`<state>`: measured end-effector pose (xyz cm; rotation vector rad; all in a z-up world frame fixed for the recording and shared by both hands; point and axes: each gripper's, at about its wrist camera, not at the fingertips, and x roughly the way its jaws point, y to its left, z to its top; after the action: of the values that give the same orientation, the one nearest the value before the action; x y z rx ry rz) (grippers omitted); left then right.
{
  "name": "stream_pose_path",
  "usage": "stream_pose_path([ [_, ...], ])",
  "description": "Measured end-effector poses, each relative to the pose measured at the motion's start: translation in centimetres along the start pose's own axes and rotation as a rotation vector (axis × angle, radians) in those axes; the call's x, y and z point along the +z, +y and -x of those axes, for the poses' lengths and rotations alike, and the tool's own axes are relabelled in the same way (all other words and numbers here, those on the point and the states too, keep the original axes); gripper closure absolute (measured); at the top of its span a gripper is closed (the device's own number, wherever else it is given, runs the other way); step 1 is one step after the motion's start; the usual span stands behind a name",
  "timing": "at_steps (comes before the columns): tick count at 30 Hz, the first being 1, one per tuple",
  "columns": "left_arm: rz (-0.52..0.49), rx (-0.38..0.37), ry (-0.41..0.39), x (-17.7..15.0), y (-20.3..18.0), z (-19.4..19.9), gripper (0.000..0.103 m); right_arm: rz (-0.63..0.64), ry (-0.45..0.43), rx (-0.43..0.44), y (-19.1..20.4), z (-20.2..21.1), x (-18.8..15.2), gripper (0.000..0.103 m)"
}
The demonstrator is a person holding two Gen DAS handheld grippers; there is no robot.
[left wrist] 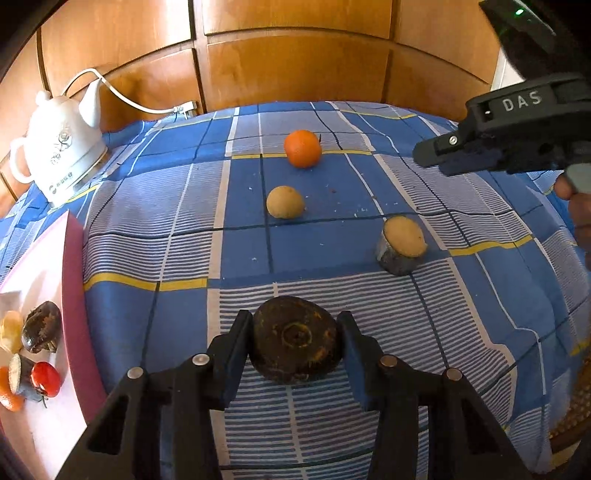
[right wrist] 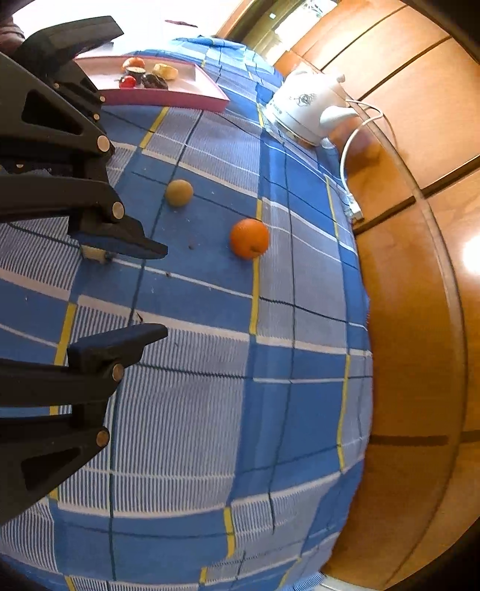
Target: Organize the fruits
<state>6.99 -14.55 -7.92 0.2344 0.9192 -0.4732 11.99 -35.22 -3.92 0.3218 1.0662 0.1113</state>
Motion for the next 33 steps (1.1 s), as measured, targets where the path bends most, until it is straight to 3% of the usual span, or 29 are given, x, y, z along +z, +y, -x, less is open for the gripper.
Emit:
stream_pose_path([
  [8, 0.001, -0.011, -0.019, -0.3, 0.2, 0.1, 0.055, 0.023, 0.038, 0.027, 1.1, -0.9, 0.2, 0.066],
  [13, 0.005, -0.015, -0.035, -0.5, 0.2, 0.2, 0.055, 0.055, 0.0, 0.035, 3.5, -1.6, 3.0, 0.049],
  [15, 0.005, -0.017, -0.038, -0.6, 0.2, 0.2, 0.055, 0.066, 0.001, 0.022, 4.5, -2.9, 4.6, 0.049],
  [21, 0.011, -0.026, -0.047, -0.7, 0.3, 0.3, 0.055, 0.094, 0.06, -0.062, 6.1, -8.0, 7.8, 0.049],
  [25, 0.011, -0.029, -0.053, -0.8, 0.3, 0.3, 0.055, 0.106, 0.114, -0.103, 6.3, -10.8, 8.2, 0.05],
  [26, 0.012, -0.031, -0.054, -0.8, 0.4, 0.3, 0.055, 0.107, 0.118, -0.103, 6.2, -11.1, 8.2, 0.063],
  [33, 0.011, -0.033, -0.058, -0.9, 0.4, 0.3, 0.055, 0.155, 0.088, -0.098, 5.5, -7.9, 6.4, 0.065],
])
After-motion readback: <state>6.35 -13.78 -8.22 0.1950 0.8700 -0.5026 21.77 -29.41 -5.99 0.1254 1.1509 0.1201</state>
